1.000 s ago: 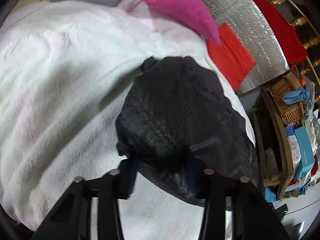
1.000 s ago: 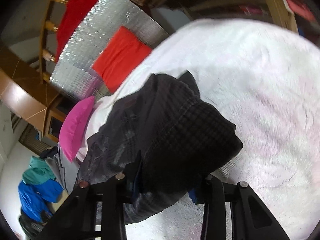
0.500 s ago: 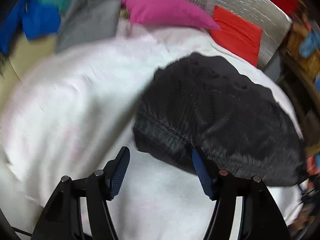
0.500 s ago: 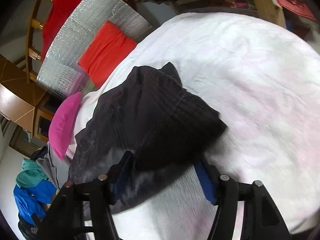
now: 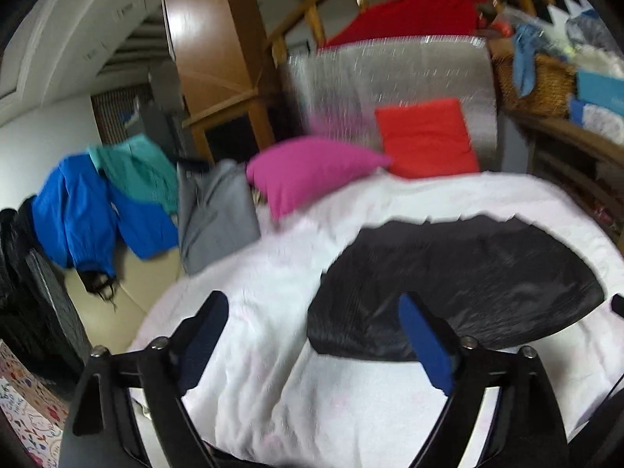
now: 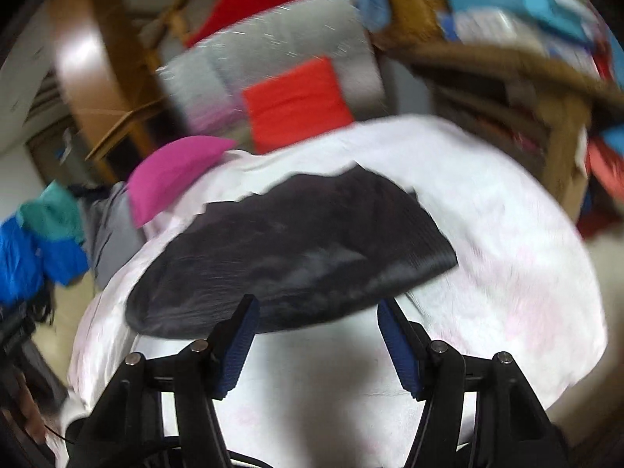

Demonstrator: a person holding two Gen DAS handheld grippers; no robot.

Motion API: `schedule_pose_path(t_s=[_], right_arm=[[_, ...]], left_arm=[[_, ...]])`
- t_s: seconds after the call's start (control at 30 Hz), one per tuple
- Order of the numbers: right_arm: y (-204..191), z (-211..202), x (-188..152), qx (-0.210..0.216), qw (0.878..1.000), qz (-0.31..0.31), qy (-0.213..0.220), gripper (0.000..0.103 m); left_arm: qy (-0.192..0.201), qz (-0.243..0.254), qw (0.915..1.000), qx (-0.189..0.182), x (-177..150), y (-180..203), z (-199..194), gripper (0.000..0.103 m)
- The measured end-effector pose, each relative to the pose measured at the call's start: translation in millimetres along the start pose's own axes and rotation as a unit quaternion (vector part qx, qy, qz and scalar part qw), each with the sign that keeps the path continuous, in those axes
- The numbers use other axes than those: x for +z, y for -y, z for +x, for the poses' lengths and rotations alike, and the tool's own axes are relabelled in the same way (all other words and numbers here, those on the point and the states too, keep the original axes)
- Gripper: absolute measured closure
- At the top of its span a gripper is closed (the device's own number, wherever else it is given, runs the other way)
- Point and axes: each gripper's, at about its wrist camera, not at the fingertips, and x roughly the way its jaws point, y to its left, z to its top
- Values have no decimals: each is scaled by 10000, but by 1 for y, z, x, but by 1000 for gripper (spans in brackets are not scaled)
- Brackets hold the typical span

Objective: Fold large clothes

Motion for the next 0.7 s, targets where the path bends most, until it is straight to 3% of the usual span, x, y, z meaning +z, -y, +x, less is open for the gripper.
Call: schedule_pose_path(t_s=[0.37,0.47,0.7], right_arm=[[-62,-124,14,123,9927,-861,836,33],[-76,-157,16,158,9895,-963,1070,27],[-96,-208,18,21,9853,-925,1434,22]], left_arm=[[972,-139,9952,8,37,-12,-119,7],[1106,-217,9936,9,42,-16,-142,6],[1293,-352,9910,5,49,-27,-176,5]])
